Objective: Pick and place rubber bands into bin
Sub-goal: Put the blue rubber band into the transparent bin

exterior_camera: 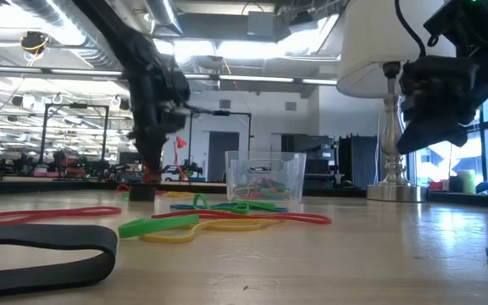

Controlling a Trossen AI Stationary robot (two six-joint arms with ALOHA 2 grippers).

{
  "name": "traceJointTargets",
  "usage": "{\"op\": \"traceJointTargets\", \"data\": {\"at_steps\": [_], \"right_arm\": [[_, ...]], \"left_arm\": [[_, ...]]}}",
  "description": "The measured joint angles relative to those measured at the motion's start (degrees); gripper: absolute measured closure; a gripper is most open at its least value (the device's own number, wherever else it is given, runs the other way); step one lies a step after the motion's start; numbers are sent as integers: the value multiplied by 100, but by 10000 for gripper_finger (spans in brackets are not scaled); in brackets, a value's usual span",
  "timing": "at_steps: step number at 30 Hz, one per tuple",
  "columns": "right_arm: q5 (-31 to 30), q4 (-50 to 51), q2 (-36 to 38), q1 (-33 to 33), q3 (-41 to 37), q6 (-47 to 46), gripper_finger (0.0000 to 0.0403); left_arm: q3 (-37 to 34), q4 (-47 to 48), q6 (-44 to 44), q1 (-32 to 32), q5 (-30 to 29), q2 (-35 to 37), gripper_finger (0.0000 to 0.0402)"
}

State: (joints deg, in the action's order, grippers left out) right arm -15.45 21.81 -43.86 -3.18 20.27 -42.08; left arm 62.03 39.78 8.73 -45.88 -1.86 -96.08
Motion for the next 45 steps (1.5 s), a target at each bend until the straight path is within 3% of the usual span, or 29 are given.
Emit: {"op": "traceJointTargets", "data": {"at_steps": [7,14,18,23,30,35,40,45], "right_arm": [[-79,2,0,0,0,-576,349],[-369,1,0,0,0,-873,349],[-591,-22,0,0,0,-870,349],[-769,-22,0,0,0,-688,349],[-776,-29,0,0,0,36,349],[-775,-231,-1,0,0,60,349],[-746,-506,-2,0,2,109,349],[-740,-867,-2,0,2,669,349]], "left_arm": [[890,839,326,-473,-1,-1164,268],[1106,930,1038,-521,-177,-1701,270],[1118,928,1050,-485,-290,-1791,300],[1084,968,922,-354,-359,-1614,387],[1078,1323,263,197,-903,-701,398],[1587,1574,-418,1070,-955,-179,399],[2493,1425,-908,2047,-1485,-294,399],[3550,1400,-1210,2668,-1713,-1025,399]]}}
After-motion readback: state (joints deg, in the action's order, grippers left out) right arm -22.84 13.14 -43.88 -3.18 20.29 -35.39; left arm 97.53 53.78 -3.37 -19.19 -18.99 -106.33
